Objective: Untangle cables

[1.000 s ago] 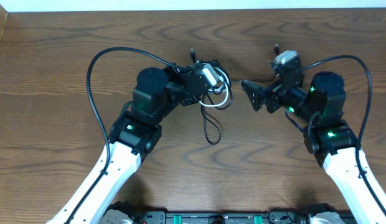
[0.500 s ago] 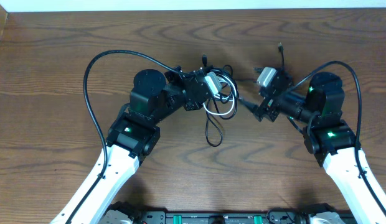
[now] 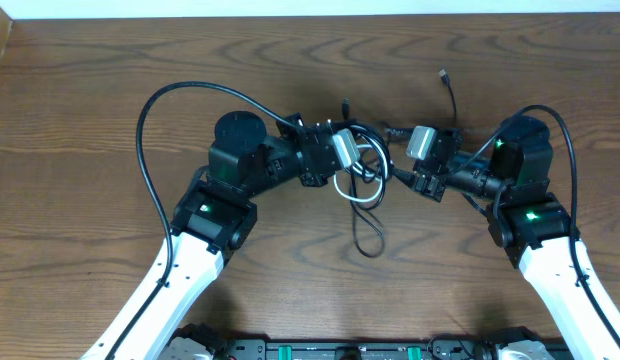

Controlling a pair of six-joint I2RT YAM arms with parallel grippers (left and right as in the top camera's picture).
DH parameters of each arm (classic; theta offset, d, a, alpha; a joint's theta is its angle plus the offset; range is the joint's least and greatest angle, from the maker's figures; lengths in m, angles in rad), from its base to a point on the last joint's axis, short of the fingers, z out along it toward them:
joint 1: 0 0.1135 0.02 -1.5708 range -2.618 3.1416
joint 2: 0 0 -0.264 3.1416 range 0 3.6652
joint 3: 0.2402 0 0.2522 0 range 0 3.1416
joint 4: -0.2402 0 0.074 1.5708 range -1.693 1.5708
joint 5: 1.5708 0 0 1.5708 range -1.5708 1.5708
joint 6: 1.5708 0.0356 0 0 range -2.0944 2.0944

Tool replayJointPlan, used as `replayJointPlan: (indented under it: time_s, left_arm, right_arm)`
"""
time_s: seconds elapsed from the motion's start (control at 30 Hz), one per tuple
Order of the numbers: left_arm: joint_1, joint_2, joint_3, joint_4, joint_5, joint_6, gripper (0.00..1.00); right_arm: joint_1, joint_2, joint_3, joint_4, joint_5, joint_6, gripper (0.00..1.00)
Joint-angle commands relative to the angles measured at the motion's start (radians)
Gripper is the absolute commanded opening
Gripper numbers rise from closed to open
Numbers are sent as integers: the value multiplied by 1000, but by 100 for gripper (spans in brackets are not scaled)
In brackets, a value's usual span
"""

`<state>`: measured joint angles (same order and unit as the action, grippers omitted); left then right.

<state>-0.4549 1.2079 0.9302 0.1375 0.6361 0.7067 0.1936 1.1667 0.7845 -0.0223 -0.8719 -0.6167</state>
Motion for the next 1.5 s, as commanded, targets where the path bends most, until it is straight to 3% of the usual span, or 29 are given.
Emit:
replayJointPlan:
  time_s: [0.0, 0.07, 0.13, 0.3, 0.43, 0.63, 0.8, 1.0, 1.37, 1.47]
  left_arm:
    - [-2, -19, 22, 9, 93, -12, 7]
    - [-2, -19, 22, 9, 97, -13, 7]
    - [-2, -19, 22, 9, 97, -13, 7]
    - [-2, -19, 22, 9, 96, -12, 7]
    - [-2, -19, 22, 9, 69, -12, 7]
    - [0, -19, 22, 8, 8, -12, 7]
    - [0, -19, 22, 8, 6, -12, 7]
    - [0, -19, 22, 5, 6, -12, 7]
    - [0, -19, 22, 5, 6, -12, 7]
    - [0, -19, 22, 5, 6, -12, 8]
  right_arm:
    - [-2, -1, 18, 2, -21, -14, 26]
    - [-2, -1, 18, 2, -21, -13, 7]
    - [-2, -1, 18, -1, -21, -13, 1]
    - [-2, -1, 18, -20, 20, -13, 1]
    - [-3, -1, 18, -41, 170, 10, 1]
    - [-13, -1, 18, -42, 462, 128, 1]
    - [-57, -1, 18, -42, 565, 209, 1]
    - [-161, -1, 18, -46, 689, 410, 1]
    - [-287, -1, 18, -76, 724, 529, 1]
    - [-292, -1, 18, -85, 720, 534, 6]
